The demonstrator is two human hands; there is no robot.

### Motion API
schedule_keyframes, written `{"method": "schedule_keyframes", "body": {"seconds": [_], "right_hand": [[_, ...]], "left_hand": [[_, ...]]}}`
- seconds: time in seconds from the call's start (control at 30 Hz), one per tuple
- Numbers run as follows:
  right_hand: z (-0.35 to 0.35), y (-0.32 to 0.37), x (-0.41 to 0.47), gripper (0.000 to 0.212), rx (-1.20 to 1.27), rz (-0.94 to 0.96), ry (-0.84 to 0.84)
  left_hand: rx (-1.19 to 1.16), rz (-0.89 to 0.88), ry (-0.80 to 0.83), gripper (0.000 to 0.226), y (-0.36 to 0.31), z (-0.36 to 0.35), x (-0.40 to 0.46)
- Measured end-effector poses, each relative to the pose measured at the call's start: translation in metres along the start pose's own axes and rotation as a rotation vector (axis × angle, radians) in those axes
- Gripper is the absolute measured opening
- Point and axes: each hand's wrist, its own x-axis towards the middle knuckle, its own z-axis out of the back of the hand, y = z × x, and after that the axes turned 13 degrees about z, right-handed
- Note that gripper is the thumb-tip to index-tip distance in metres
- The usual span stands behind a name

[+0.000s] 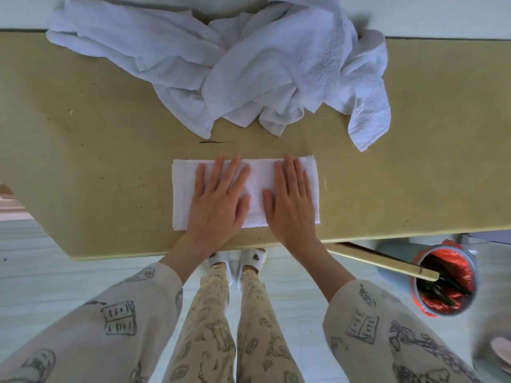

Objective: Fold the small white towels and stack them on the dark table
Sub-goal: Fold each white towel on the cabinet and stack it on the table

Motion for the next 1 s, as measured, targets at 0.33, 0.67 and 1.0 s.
{"method": "schedule_keyframes", "body": {"seconds": [0.33,0.67,1.0], "right_hand": [[0.006,-0.017,-0.009,0.065,-0.146,-0.077,0.108],[0.009,-0.016,-0.007,0.067,-0.157,-0.097,0.181],[0.012,0.021,0.013,0.060,-0.078,0.026,0.135]], "left_hand": [[0.047,0.032,-0.035,0.056,0.036,0.002,0.005],[-0.082,0.331,-0.018,0.059,0.078,0.014,-0.002],[-0.371,0.916,-0.091,0.037,0.041,0.036,-0.027]]}}
